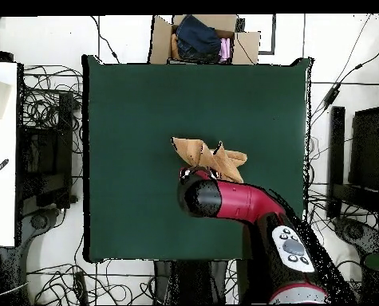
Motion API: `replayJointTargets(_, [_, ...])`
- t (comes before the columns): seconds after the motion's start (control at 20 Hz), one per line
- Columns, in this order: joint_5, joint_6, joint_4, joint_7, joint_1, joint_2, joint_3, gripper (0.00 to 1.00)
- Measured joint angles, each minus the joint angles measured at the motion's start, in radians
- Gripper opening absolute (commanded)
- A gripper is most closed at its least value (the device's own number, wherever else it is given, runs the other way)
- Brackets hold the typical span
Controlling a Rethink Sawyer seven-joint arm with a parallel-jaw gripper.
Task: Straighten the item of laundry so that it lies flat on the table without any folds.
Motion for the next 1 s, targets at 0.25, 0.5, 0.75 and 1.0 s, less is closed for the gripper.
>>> replayJointTargets(0.25, [0.0, -0.039, 0.0, 0.0, -0.001, 0.033, 0.0, 1.0])
replayJointTargets(0.5, [0.0, -0.076, 0.0, 0.0, -0.004, 0.068, 0.0, 1.0])
replayJointTargets(0.75, [0.001, -0.116, 0.001, 0.0, -0.009, 0.102, 0.0, 1.0])
replayJointTargets(1.0, [0.001, -0.149, 0.011, 0.0, -0.012, 0.129, 0.0, 1.0])
